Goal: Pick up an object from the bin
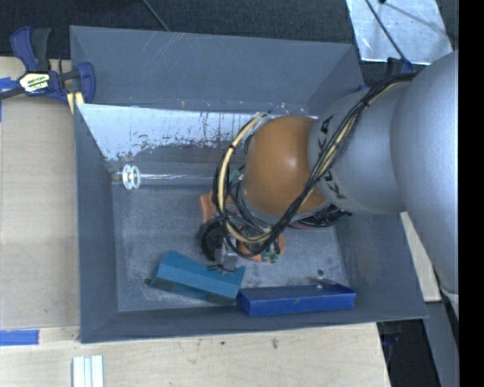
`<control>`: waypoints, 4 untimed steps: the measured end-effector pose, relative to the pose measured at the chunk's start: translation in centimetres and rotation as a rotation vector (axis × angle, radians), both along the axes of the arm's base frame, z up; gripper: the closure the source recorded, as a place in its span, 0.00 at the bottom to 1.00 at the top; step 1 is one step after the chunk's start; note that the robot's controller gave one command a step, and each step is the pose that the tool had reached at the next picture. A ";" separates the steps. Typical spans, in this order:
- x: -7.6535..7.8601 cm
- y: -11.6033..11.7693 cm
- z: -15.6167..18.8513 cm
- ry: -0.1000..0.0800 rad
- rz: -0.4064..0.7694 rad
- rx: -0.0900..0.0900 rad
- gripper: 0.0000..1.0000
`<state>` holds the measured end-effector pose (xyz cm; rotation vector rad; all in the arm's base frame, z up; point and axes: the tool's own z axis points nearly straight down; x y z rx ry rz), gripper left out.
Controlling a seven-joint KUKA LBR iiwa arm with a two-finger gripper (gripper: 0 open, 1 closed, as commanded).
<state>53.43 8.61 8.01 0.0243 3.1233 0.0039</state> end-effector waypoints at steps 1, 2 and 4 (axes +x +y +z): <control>0.0 0.0 0.0 0.000 0.000 0.000 1.00; -1.8 4.6 10.7 0.017 0.005 -0.002 1.00; -1.8 4.0 14.8 0.021 -0.007 -0.003 1.00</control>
Offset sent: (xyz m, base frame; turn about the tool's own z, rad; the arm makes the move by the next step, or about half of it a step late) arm -0.0186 0.0459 0.1066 -0.0036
